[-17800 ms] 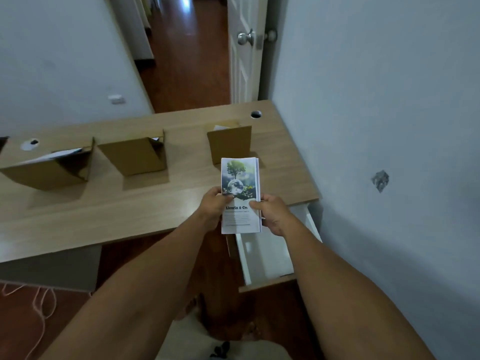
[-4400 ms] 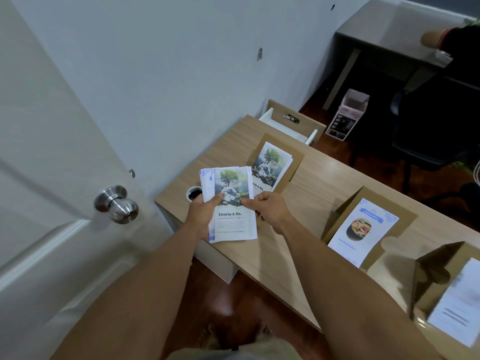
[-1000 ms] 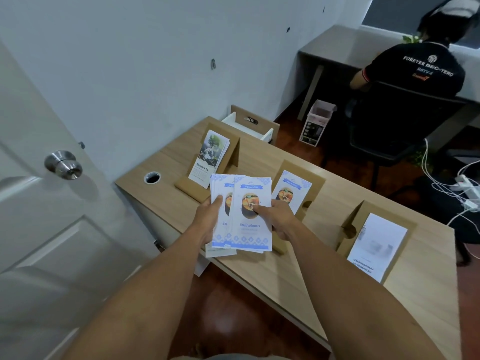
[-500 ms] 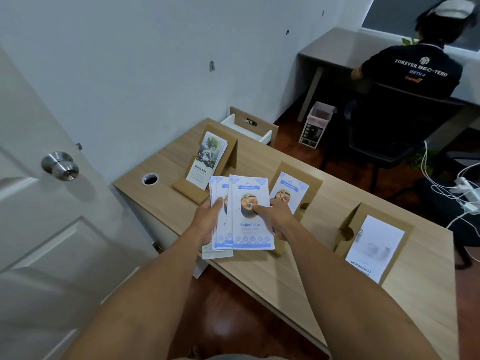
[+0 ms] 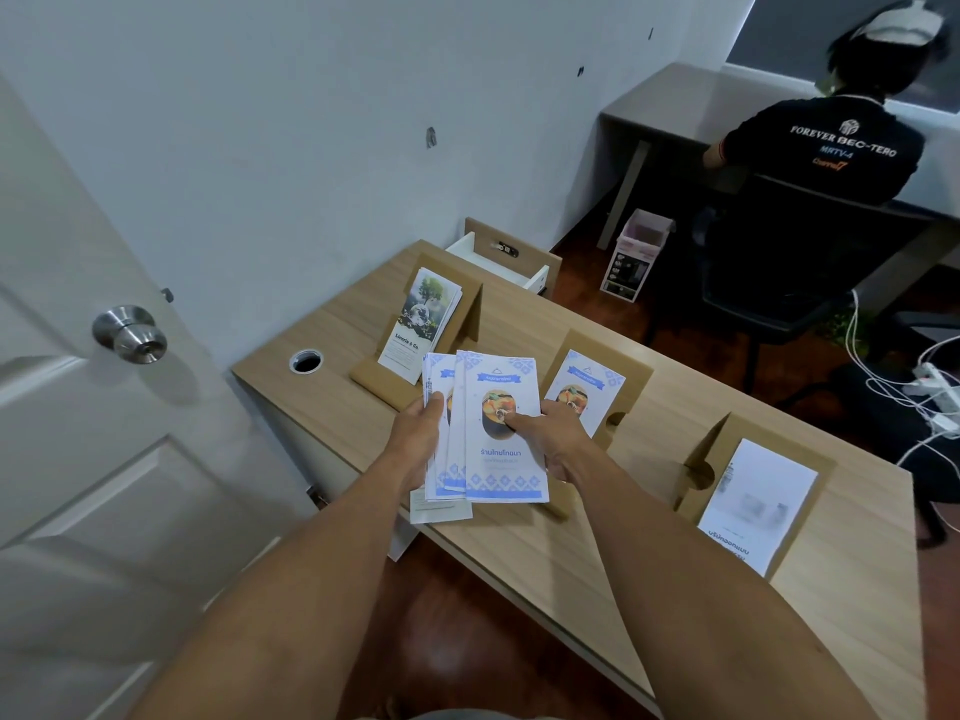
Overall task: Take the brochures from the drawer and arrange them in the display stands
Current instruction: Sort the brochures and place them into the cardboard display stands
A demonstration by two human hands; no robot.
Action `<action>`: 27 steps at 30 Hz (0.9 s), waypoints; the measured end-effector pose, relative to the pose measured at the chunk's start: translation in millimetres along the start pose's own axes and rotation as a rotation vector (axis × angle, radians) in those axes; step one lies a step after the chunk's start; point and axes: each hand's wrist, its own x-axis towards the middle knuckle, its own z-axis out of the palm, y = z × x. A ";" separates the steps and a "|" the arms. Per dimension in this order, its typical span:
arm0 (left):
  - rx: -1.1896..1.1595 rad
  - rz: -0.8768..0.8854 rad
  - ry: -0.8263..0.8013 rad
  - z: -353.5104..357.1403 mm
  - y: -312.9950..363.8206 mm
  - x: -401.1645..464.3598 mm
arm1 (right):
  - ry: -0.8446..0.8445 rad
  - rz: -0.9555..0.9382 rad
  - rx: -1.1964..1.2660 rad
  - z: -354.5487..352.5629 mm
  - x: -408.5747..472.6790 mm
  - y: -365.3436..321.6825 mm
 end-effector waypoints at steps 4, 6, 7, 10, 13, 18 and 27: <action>0.031 0.023 0.020 -2.2 -0.7 0.9 | 0.002 -0.003 -0.020 1.1 1.5 1.0; 0.040 0.030 0.026 -2.5 -1.6 1.0 | -0.001 -0.010 -0.030 1.7 1.3 2.0; 0.048 0.037 0.026 -1.6 -2.0 0.4 | -0.009 -0.018 -0.027 2.6 0.7 2.3; 0.065 0.082 0.014 4.7 -3.0 -3.1 | -0.023 -0.036 -0.033 7.0 -0.8 3.8; 0.092 0.101 0.009 10.6 -2.0 -7.7 | -0.038 -0.046 -0.052 10.9 -2.4 4.7; 0.117 0.105 0.013 12.8 -1.7 -7.1 | -0.043 -0.018 -0.197 9.5 -6.4 -0.5; 0.108 0.094 0.043 11.3 -12.2 -1.8 | -0.104 -0.123 -0.445 1.9 -19.0 -7.8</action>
